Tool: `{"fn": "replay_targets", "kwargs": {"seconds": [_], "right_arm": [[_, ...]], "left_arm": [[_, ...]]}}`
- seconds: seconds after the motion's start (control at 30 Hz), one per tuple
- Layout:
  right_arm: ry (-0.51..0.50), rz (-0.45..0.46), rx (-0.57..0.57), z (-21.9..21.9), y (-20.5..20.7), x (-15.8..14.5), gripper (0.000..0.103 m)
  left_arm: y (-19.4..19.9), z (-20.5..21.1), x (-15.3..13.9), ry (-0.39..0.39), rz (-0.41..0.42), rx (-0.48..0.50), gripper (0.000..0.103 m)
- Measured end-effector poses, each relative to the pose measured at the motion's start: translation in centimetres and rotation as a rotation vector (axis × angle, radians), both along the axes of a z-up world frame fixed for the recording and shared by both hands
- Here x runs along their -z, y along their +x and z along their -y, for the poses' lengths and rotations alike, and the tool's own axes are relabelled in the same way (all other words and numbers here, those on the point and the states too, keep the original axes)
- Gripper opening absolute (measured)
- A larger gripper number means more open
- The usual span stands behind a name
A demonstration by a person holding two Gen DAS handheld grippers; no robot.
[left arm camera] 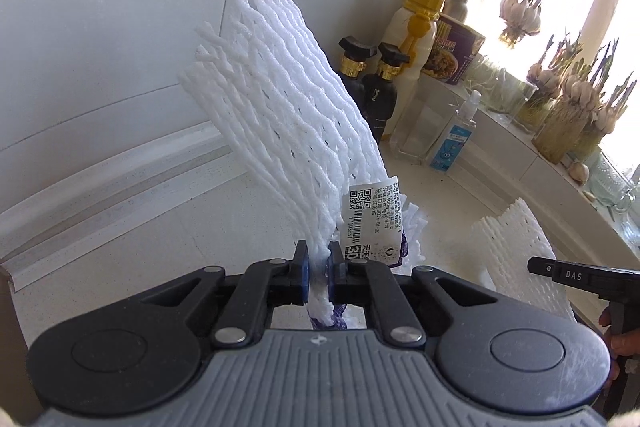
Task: Collect trash
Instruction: 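Grasp the labeled foam net with the left tool while the right tool grasps another foam net, then carry both foam nets down over the wastebasket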
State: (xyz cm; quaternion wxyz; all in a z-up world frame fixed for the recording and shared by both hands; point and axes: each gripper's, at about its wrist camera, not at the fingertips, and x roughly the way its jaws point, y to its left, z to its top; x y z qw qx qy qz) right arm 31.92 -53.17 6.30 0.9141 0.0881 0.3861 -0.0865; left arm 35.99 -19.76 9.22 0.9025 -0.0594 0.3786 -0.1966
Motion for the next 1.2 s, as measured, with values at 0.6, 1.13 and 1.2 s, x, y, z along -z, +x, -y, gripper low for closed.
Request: {"fn": "replay_targets", "kwargs": {"seconds": [0.6, 1.13, 1.2], "right_arm": [[-0.030, 0.206, -0.044, -4.2, -3.2, -10.0, 0.008], [0.063, 0.307, -0.178, -11.7, -7.3, -17.2, 0.008], [0.080, 0.314, -0.206, -12.9, -7.8, -17.6, 0.008]], "left_arm": [[-2.3, -3.9, -4.7, -0.045, 0.098, -0.059, 0.007], [-7.0, -12.0, -6.0, -0.048, 0.098, -0.165, 0.007], [-7.7, -13.0, -5.7, -0.037, 0.096, -0.176, 0.007]]}}
